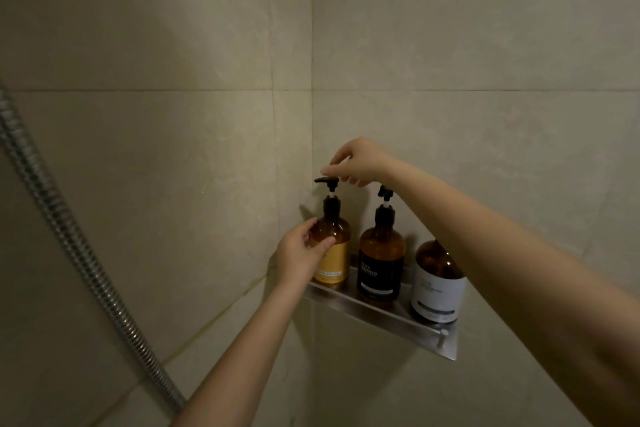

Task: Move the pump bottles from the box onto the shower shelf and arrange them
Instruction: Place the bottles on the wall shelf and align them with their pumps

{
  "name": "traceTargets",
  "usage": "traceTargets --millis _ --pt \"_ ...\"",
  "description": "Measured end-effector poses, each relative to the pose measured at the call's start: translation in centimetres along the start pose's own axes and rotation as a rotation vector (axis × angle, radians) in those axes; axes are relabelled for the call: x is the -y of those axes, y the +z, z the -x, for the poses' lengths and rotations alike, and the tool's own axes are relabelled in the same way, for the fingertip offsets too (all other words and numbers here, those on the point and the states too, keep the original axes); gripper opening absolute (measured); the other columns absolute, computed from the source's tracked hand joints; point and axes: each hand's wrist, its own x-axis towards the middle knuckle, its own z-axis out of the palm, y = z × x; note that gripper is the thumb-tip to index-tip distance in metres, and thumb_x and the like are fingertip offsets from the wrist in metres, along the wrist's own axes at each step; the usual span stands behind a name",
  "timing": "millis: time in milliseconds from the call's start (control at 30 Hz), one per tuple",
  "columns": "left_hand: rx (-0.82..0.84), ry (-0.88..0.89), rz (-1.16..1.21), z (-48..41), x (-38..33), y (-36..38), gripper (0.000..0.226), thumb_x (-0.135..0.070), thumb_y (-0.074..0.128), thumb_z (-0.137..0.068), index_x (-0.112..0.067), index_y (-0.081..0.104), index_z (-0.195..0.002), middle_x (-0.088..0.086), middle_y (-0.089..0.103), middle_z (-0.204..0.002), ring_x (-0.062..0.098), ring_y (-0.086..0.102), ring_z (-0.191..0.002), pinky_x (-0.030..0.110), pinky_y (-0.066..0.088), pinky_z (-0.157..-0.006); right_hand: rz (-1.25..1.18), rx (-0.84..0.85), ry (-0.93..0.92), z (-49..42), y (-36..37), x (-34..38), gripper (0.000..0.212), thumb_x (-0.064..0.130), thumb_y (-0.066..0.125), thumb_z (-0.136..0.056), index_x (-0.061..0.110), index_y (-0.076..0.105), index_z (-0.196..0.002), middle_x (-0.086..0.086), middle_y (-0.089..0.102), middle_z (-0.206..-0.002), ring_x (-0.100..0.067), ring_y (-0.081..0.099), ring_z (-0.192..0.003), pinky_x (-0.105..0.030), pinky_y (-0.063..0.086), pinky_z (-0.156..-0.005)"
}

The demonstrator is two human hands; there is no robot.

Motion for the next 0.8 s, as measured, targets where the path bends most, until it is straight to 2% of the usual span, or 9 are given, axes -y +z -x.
traceTargets --millis 133,300,500,667,800 --pt "0.009 -0.005 0.012 -0.1 -0.1 -0.1 0.060 -0.023 0.071 -0.077 -0.015 0.049 -0.132 0.006 0.058 -0.131 0.017 0.055 -0.117 0.023 0.041 -0.088 -0.010 0.064 0.063 -0.4 0.2 0.4 0.025 0.029 0.071 -0.080 0.010 0.070 -0.097 0.000 0.065 -0.078 -0.012 0.060 -0.070 -0.020 0.051 -0.057" --pt "0.012 0.003 -0.002 0.0 0.0 -0.2 0.060 -0.024 0.070 -0.078 -0.017 0.048 -0.133 0.005 0.057 -0.132 0.017 0.054 -0.119 0.024 0.041 -0.088 -0.057 0.119 0.007 -0.2 0.3 0.0 0.019 0.017 0.064 -0.086 0.010 0.069 -0.103 0.002 0.061 -0.077 -0.010 0.057 -0.069 -0.020 0.053 -0.065" --pt "0.009 0.029 -0.022 0.0 0.1 -0.2 0.059 -0.024 0.070 -0.078 -0.016 0.048 -0.133 0.005 0.057 -0.132 0.018 0.053 -0.119 0.024 0.040 -0.089 -0.080 0.189 -0.020 0.1 -0.4 -0.6 0.017 0.015 0.061 -0.088 0.019 0.069 -0.103 0.002 0.064 -0.086 -0.009 0.061 -0.077 -0.017 0.051 -0.061" --pt "0.013 0.068 -0.070 -0.1 0.3 -0.1 0.058 -0.026 0.069 -0.079 -0.017 0.049 -0.133 0.003 0.059 -0.129 0.016 0.055 -0.117 0.022 0.040 -0.087 -0.052 0.184 -0.071 -0.1 -0.3 -0.7 0.023 0.010 0.060 -0.088 0.017 0.068 -0.109 0.005 0.062 -0.086 -0.009 0.062 -0.078 -0.019 0.054 -0.066" --pt "0.021 0.057 -0.070 -0.3 0.5 -0.2 0.059 -0.027 0.069 -0.079 -0.019 0.048 -0.133 0.003 0.059 -0.130 0.016 0.055 -0.117 0.023 0.041 -0.087 -0.028 0.198 -0.114 -0.2 -0.3 -0.9 0.026 0.008 0.059 -0.089 0.020 0.068 -0.109 0.007 0.062 -0.088 -0.007 0.062 -0.080 -0.016 0.052 -0.065"
